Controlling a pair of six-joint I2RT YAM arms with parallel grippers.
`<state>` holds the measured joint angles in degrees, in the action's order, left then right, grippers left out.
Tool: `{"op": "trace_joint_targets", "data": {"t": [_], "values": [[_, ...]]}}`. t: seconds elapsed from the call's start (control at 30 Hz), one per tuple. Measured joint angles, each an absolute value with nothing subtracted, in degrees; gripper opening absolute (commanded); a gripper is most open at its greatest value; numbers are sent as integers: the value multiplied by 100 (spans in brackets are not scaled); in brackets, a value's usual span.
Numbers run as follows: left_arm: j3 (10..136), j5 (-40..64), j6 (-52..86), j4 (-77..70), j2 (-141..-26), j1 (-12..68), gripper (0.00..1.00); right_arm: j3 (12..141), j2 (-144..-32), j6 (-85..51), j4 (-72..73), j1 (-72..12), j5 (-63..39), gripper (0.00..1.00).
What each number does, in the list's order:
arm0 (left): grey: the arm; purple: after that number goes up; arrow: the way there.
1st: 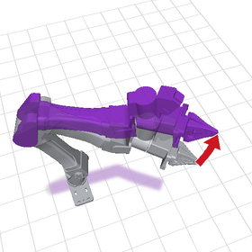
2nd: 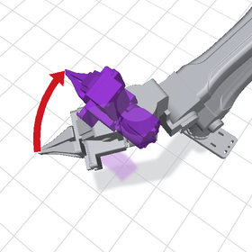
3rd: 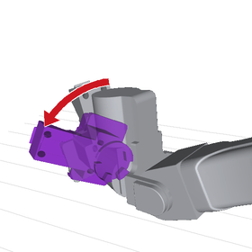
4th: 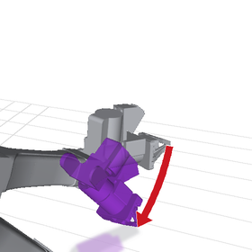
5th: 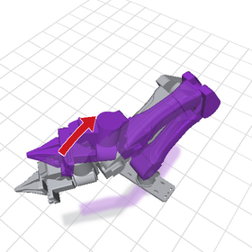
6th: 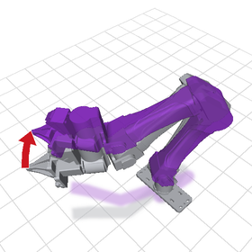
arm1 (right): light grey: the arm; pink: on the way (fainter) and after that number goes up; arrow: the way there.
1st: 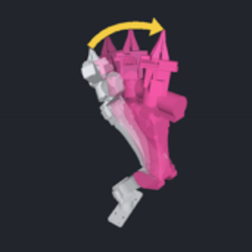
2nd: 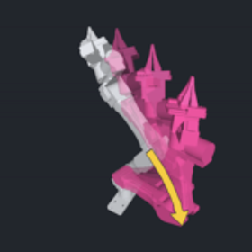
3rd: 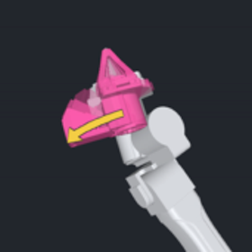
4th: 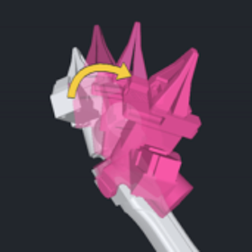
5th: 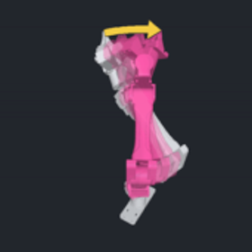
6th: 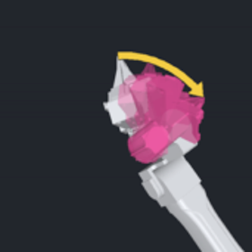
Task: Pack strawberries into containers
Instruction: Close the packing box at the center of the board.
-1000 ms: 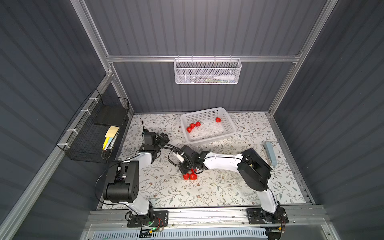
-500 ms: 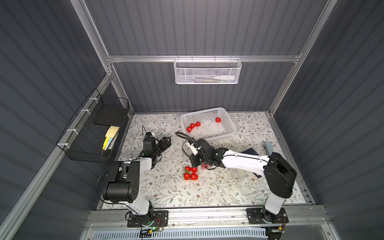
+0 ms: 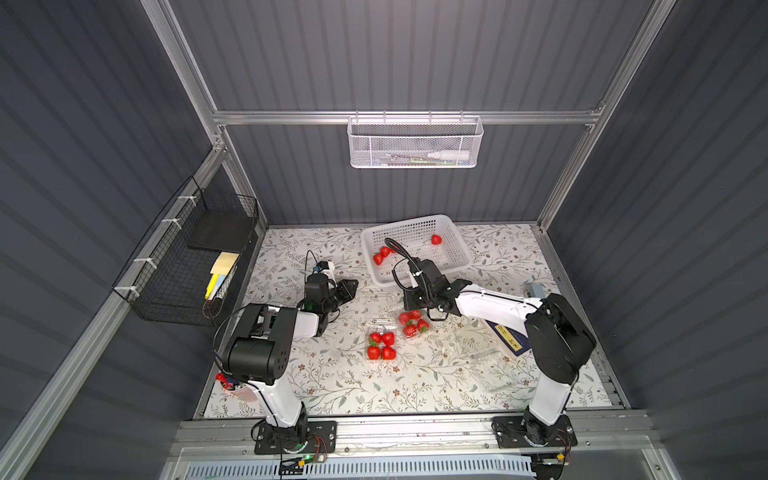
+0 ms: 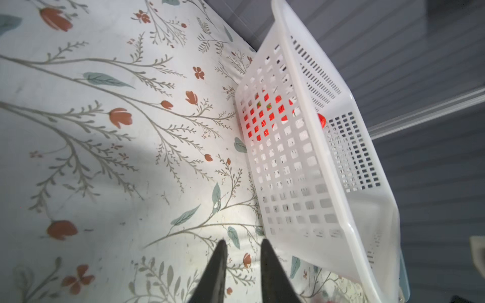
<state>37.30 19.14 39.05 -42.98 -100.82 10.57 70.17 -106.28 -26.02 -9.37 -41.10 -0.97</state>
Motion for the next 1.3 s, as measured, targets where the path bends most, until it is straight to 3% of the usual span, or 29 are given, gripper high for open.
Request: {"op": "trace_joint_targets", "data": {"t": [0.7, 1.3], "values": [[3216, 3433, 4180, -5697, -10759, 1063, 14, 7105, -10989, -3035, 631, -3983, -2143, 5], [2810, 3758, 4425, -5964, -9810, 1243, 15, 6643, -10860, -3221, 829, -3972, -2272, 10]]}}
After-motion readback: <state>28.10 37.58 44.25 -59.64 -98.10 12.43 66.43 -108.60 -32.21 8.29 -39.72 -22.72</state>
